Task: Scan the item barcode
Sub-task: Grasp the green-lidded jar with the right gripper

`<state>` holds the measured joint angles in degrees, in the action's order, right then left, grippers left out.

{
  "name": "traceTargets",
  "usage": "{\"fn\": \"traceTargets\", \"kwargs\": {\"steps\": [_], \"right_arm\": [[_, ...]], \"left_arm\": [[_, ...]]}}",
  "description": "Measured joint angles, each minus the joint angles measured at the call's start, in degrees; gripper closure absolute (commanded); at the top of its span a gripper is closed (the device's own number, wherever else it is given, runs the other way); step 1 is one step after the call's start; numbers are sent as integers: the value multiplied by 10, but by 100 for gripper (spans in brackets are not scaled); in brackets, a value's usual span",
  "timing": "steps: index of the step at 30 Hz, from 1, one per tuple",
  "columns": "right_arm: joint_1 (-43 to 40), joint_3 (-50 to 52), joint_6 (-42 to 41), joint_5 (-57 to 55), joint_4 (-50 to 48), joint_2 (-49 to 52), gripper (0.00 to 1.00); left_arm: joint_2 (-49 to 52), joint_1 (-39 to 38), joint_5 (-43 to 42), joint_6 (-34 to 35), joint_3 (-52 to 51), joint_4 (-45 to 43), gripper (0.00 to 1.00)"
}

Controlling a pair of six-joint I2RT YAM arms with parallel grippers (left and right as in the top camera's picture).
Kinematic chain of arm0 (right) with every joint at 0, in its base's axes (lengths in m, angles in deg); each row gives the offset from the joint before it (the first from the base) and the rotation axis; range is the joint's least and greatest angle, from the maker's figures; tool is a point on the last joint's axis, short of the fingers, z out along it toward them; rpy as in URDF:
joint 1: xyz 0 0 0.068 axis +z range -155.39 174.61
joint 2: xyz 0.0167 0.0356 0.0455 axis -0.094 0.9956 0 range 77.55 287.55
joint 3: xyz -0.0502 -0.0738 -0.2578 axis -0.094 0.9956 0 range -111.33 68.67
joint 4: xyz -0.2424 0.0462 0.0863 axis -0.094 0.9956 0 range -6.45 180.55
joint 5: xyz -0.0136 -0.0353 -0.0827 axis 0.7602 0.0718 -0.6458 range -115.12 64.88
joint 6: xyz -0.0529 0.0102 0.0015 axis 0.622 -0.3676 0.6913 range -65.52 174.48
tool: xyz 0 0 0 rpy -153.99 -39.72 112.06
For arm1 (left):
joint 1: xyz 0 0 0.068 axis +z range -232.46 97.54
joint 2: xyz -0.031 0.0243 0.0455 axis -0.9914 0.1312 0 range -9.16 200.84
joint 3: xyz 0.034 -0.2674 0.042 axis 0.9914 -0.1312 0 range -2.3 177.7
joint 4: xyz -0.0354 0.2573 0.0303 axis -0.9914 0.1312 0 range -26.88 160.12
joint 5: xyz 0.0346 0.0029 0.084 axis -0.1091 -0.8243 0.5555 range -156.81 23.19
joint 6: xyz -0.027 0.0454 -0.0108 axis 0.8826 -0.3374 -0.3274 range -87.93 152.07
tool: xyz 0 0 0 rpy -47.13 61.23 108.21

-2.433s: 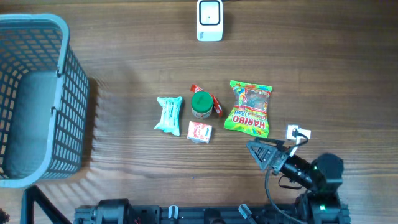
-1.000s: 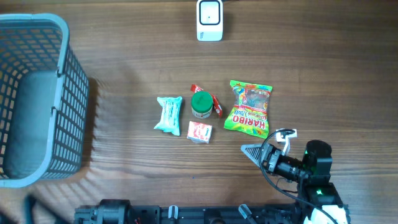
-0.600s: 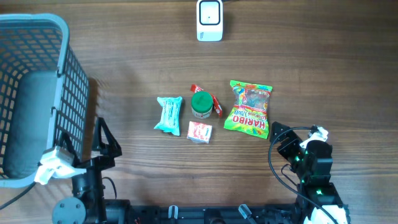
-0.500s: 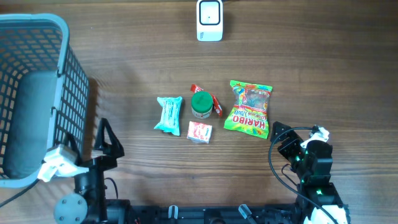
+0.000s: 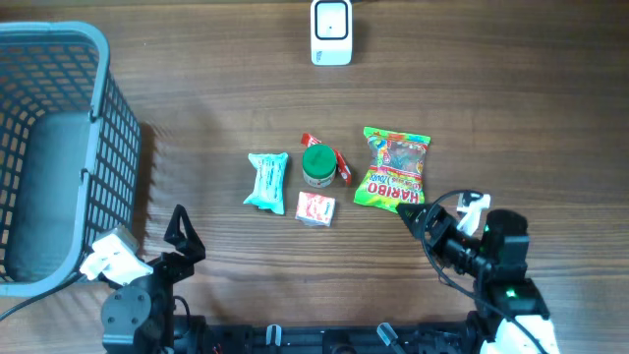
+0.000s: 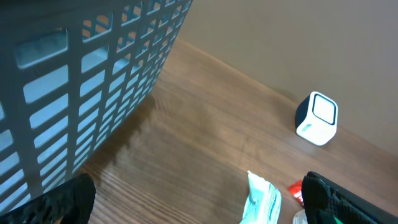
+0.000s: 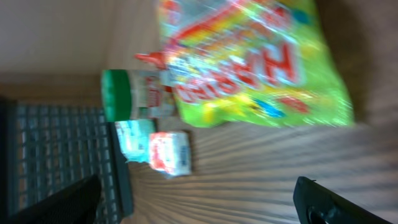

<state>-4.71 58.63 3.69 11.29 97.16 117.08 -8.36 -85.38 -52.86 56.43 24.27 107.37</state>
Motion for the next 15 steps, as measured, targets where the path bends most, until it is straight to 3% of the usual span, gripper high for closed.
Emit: {"fn": "traceTargets", "kwargs": {"steps": [3,6,9,15], "right_arm": [[4,-174,78,-95,224,7,0],[32,-334,113,-193,340,53,1],[86,-439,125,-266,369,163,0],[240,-669,136,-311,418,502,0]], "left_arm": [[0,0,2,0,-1,9,0],[0,0,2,0,-1,10,0],[0,0,4,0,-1,15,0],[0,0,12,-7,-1,35,0]]}}
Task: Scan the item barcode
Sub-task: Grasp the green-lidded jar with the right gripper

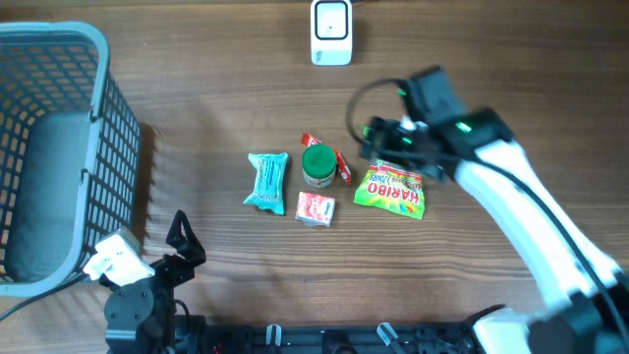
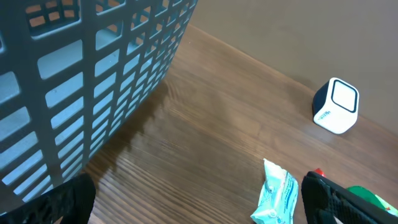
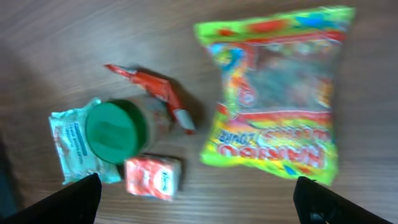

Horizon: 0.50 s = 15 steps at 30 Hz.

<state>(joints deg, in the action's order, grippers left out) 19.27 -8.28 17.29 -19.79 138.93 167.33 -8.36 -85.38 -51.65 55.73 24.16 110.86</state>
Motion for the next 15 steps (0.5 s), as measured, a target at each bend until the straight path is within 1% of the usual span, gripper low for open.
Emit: {"fn": "traceTargets", "kwargs": {"steps": [2,5,8,9,11,15], "right_arm": [[22,-60,0,11,-1,59,1],[32,-105,-13,28,-14,88,0],[54,-111,-44,18,-20,88,1],[73,-112,-63,12,-23,95,1],[83,-118,-90,10,-24,113,1],[105,-180,-144,8,-17,228,0]], "left_arm": [[0,0,0,0,0,1,0],[0,0,0,0,0,3,0],[0,0,0,0,0,3,0],[0,0,0,0,0,3,0],[0,0,0,0,0,3,0],[0,0,0,0,0,3,0]]}}
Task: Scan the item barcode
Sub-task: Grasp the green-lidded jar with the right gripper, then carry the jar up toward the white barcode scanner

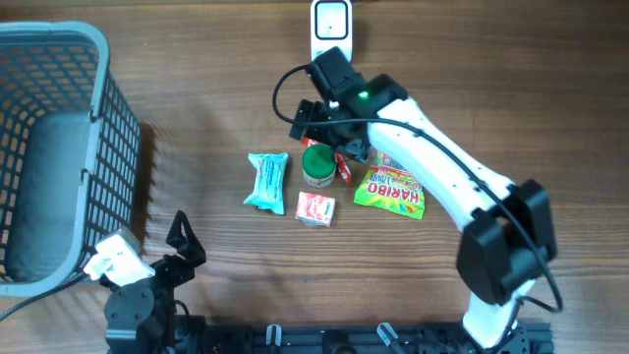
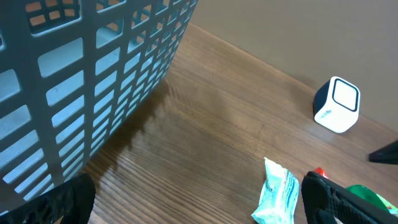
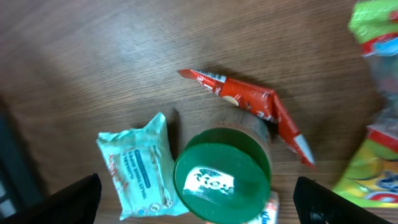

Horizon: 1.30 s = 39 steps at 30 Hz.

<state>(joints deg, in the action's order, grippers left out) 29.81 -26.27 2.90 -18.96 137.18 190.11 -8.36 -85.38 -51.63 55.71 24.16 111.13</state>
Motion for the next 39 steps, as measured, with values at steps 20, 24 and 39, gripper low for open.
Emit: {"fn": "traceTargets", "kwargs": {"steps": [20,24,39], "right_arm": [[14,-9,-223,18,39,134,8],[14,-25,-226,24,33,148,22],[-26,-56,28,141,122,117,31]], "left_arm": [[0,0,0,0,0,0,0],[0,0,0,0,0,0,0],[0,0,0,0,0,0,0]]}}
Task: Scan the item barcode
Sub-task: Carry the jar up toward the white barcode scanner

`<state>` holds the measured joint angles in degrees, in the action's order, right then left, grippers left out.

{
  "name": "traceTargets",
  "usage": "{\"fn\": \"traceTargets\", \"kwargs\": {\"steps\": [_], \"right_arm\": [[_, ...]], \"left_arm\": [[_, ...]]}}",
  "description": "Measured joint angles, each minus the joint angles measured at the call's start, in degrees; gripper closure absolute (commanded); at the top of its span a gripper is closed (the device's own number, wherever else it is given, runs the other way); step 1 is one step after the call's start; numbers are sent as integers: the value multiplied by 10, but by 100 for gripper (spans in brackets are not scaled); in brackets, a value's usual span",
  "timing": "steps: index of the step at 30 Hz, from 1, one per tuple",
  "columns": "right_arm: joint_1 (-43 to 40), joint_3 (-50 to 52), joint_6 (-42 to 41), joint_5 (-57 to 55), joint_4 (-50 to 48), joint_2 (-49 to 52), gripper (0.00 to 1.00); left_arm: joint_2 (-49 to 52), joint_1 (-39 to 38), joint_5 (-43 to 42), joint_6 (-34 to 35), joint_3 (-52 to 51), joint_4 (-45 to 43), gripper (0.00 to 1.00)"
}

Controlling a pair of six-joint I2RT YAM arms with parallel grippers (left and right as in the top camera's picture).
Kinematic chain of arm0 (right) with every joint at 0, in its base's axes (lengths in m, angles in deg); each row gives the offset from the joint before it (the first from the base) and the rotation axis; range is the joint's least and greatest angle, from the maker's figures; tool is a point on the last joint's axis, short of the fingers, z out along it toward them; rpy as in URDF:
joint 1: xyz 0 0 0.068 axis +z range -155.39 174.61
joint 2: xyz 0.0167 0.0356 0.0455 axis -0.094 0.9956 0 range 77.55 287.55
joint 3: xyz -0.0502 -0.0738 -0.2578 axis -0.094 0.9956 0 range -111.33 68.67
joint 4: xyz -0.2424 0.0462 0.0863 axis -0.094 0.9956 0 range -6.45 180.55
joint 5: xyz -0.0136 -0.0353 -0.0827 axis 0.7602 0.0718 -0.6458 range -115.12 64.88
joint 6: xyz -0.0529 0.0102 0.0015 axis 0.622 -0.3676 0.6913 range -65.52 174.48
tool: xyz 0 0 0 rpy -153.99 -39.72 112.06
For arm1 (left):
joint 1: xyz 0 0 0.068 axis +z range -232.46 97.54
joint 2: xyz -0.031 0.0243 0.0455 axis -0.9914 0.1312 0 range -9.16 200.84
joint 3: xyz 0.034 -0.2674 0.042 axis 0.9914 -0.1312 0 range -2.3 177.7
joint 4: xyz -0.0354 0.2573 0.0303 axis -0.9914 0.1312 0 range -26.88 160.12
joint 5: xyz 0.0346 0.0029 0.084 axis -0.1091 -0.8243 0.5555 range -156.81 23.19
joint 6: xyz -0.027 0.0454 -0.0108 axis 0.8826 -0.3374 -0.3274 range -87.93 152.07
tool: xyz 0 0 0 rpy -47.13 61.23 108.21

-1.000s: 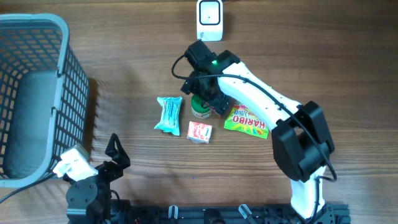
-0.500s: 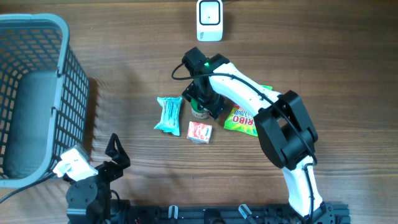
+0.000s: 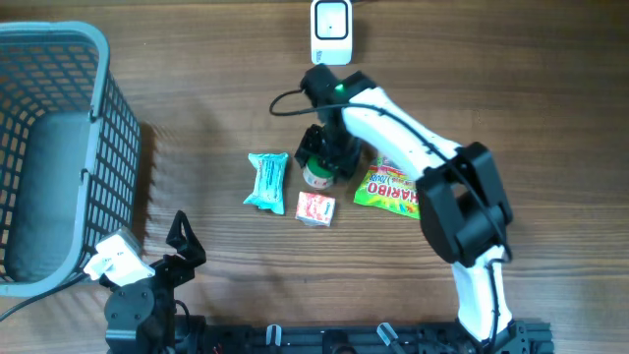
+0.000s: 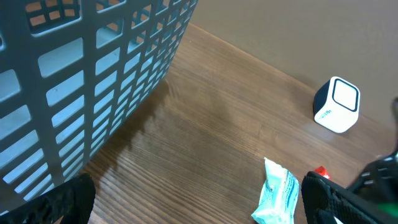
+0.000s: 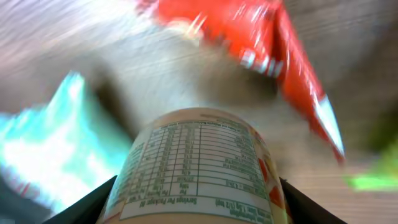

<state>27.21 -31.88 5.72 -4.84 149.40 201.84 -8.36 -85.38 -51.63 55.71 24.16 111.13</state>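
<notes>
A jar with a white nutrition label [image 5: 199, 162] stands in the cluster of items at mid-table. My right gripper [image 5: 198, 199] is down over it [image 3: 327, 154], open, one finger on each side of the jar and close against it. The arm hides the jar's green lid from overhead. At the table's far edge stands the white barcode scanner [image 3: 331, 29], which the left wrist view also catches [image 4: 336, 113]. My left gripper [image 3: 182, 236] rests open near the front edge, holding nothing.
A teal packet [image 3: 266, 180] lies left of the jar, a small red-and-white box [image 3: 315, 208] in front of it, a Haribo bag [image 3: 391, 189] to its right, a red sachet [image 5: 267, 50] behind it. A grey-blue basket [image 3: 59, 147] fills the left side.
My right gripper was above the jar, looking down on its green lid. Now it is low around the jar, with the label between the fingers. The left arm has not moved.
My right gripper was near the front right, by the Haribo bag's lower edge. Then it was over the bag's top, further back. After that it hung above the green-lidded jar. Now it stands round the jar on the table. The left arm stayed parked.
</notes>
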Motion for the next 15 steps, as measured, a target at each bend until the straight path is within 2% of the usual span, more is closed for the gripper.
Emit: {"fn": "traceTargets", "kwargs": {"steps": [3,7,12,15], "right_arm": [[-29,-5,92,66,54,-53,28],[-65,-14,213,118,150,-107,29],[-83,-14,344,160,249,-107,30],[-83,-14,391,174,261,-107,30]], "left_arm": [[0,0,0,0,0,0,0],[0,0,0,0,0,0,0],[0,0,0,0,0,0,0],[0,0,0,0,0,0,0]]}}
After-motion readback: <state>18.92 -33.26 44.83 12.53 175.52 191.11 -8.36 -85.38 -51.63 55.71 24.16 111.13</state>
